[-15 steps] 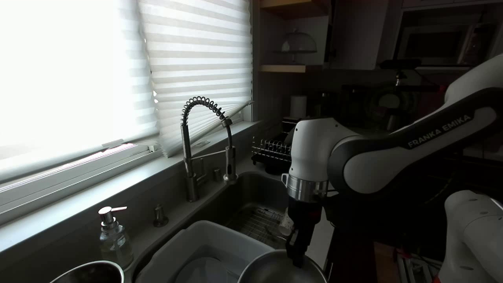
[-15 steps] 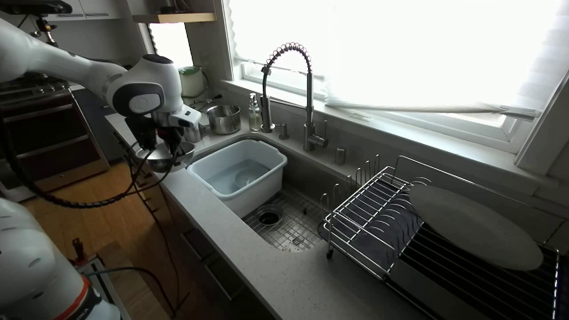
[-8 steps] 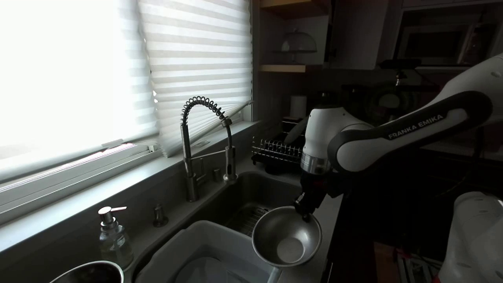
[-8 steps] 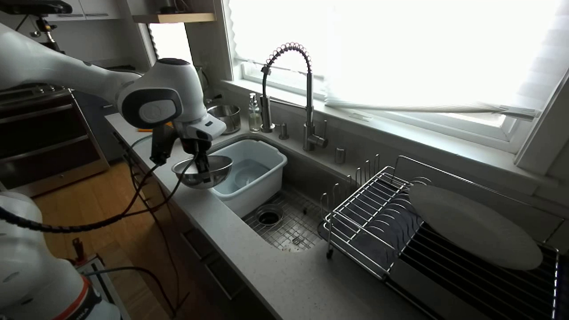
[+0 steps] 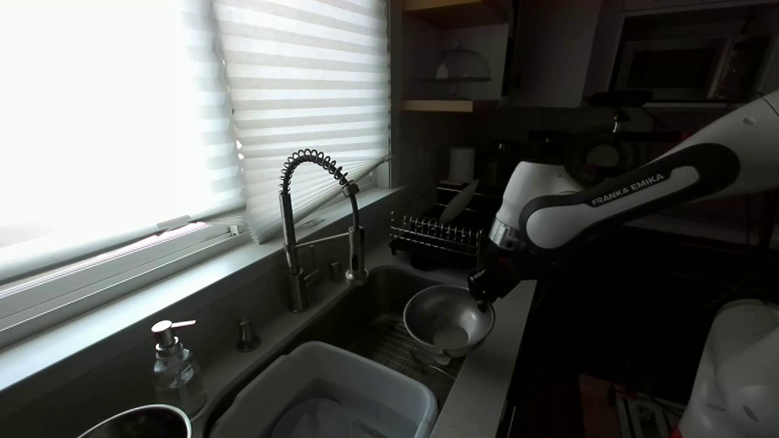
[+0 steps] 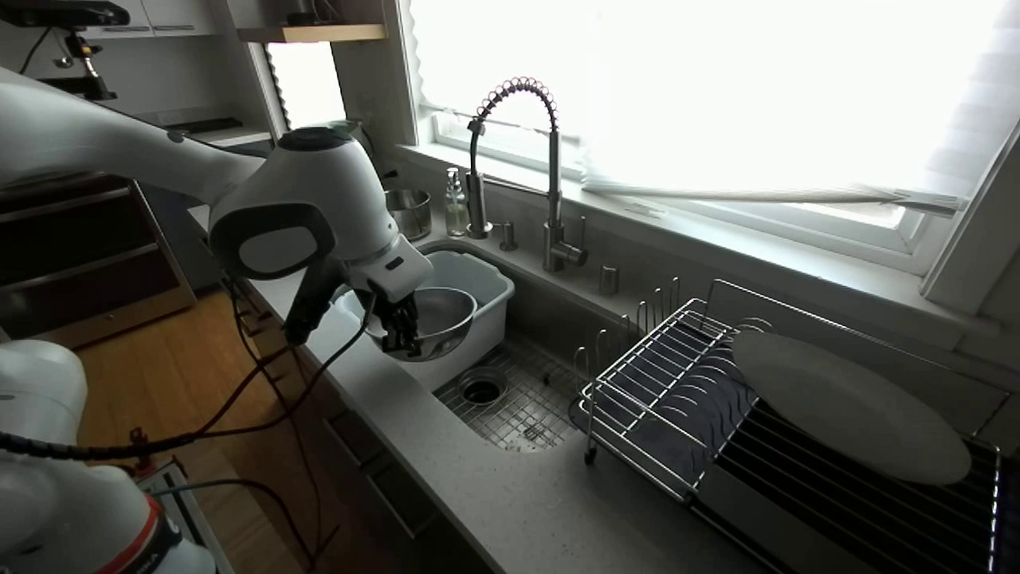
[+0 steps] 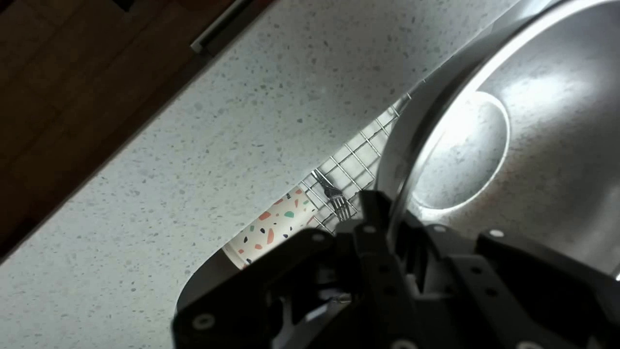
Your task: Put the silver bowl in the sink
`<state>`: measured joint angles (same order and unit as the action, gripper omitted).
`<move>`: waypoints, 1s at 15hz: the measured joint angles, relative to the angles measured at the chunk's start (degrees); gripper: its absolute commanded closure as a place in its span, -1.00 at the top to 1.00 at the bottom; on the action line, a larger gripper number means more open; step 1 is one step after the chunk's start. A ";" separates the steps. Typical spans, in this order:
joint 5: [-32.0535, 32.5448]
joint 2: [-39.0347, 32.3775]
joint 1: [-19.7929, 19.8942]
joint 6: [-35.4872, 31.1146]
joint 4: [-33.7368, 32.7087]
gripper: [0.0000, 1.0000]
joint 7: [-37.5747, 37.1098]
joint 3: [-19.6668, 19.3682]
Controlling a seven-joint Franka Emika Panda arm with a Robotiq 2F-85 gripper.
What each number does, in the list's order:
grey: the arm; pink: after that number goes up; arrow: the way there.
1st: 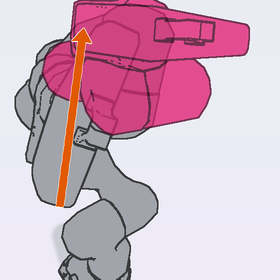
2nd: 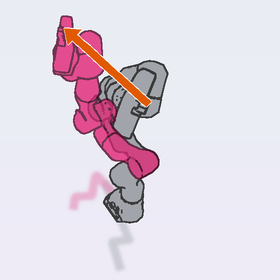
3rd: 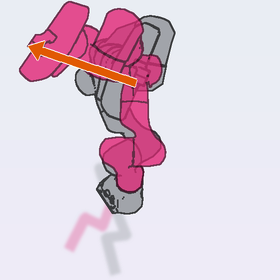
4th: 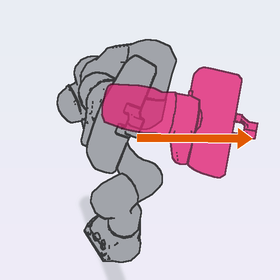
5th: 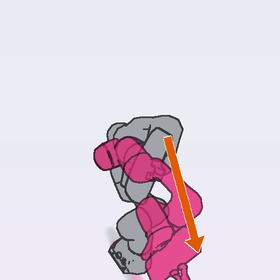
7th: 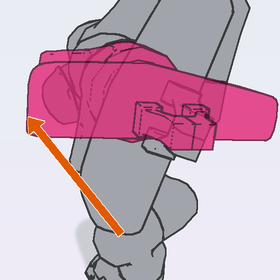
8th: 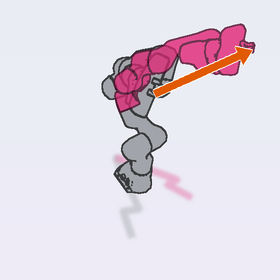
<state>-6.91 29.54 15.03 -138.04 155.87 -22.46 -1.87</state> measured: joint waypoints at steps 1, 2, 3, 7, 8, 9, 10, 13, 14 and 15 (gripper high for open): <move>0.00 -0.03 -0.21 0.00 0.00 -0.86 0.00 0.11; 0.00 -0.03 -0.39 0.00 0.00 -0.86 0.00 0.27; 0.00 -0.03 -0.47 0.00 0.00 -0.86 0.00 0.36; 0.00 -0.03 -0.54 0.00 0.00 -0.96 0.00 0.36; 0.00 -0.05 -0.54 0.00 0.00 -0.96 0.00 0.36; 0.00 -0.21 -0.41 0.00 -0.01 -0.96 -0.13 0.35; 0.14 -0.64 0.07 -0.42 -0.06 -0.96 -0.89 0.34; 0.38 -4.37 2.53 -4.21 -1.56 -0.96 -1.96 -0.84; 0.38 -6.42 2.94 -5.57 -2.66 -0.96 -1.85 -1.83; 0.31 -8.88 3.02 -6.93 -4.05 -0.96 -1.51 -3.03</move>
<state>-6.60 20.65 18.04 -144.97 151.82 -23.98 -4.90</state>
